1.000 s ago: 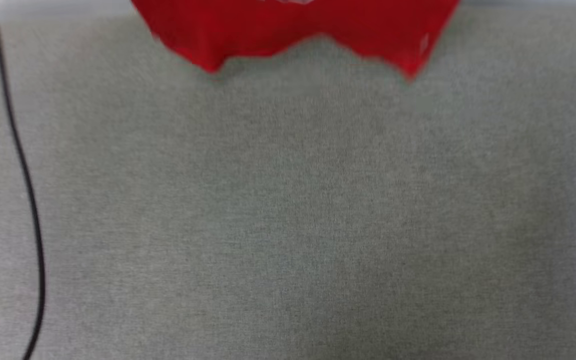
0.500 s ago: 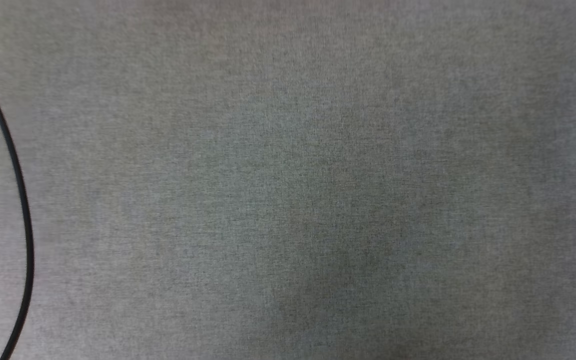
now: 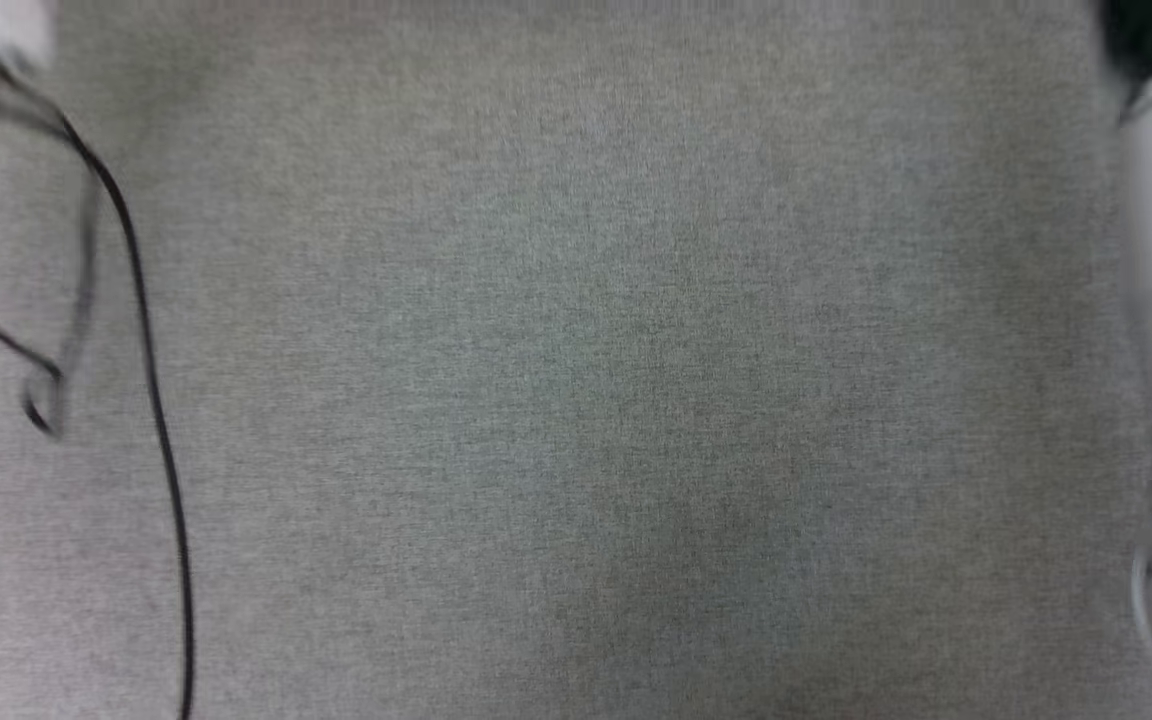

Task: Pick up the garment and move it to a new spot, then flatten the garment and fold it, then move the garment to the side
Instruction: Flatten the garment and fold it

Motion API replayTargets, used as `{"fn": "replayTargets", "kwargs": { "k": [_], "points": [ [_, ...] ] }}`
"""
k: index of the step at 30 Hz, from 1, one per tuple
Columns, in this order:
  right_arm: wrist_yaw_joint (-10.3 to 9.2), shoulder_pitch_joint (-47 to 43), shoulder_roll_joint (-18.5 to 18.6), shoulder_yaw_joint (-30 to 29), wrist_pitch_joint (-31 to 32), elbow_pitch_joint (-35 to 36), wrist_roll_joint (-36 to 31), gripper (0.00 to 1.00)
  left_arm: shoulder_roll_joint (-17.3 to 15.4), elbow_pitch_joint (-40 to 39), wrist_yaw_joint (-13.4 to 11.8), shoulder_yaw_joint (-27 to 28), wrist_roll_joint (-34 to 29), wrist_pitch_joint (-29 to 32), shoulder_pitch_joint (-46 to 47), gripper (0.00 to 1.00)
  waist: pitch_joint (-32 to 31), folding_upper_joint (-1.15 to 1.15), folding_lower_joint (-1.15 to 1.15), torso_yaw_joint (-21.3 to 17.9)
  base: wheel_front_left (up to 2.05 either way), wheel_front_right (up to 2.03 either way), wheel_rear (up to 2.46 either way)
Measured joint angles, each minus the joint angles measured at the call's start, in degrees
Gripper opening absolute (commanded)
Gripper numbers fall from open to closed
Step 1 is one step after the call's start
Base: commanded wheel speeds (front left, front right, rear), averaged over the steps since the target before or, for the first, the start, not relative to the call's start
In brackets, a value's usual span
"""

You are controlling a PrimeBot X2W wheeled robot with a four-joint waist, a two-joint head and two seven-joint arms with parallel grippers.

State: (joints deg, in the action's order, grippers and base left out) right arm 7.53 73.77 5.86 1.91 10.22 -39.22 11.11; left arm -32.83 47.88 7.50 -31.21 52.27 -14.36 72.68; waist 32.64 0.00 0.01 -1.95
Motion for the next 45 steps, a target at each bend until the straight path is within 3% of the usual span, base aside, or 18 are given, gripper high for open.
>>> {"fn": "replayTargets", "kwargs": {
  "k": [8,16,22,31,45],
  "points": [
    [-0.02,-21.7,2.8,1.7,-2.2,5.6,6.6,0.0,0.3,-6.6,0.0,-0.7,3.9,-0.5,-19.8,0.0,-5.3,0.0,-0.01,1.3,0.0,0.0,0.0],
    [-0.02,-40.1,4.5,-2.0,-2.1,13.1,11.3,0.0,2.4,-15.3,0.0,6.8,-1.5,-0.5,-36.7,0.0,-11.6,0.0,-0.02,2.9,0.0,0.0,0.0],
    [-0.02,-52.7,3.7,-5.1,0.0,19.9,12.3,0.0,3.4,-20.1,-0.2,11.0,-4.8,-0.5,-48.5,0.0,-17.0,0.0,-0.03,3.6,0.0,0.0,0.0],
    [-0.02,-70.1,0.8,-9.7,3.2,28.5,13.7,0.0,5.1,-24.3,-2.8,12.2,-4.5,-0.6,-64.3,0.0,-24.6,0.01,-0.03,3.9,0.0,0.0,0.0],
    [-0.01,-89.0,-2.8,-13.7,5.4,33.2,15.7,0.0,4.6,-32.0,-10.8,11.1,-4.3,0.6,-81.8,0.0,-32.5,0.0,-0.02,3.2,0.0,0.0,0.0]
  ]
}}
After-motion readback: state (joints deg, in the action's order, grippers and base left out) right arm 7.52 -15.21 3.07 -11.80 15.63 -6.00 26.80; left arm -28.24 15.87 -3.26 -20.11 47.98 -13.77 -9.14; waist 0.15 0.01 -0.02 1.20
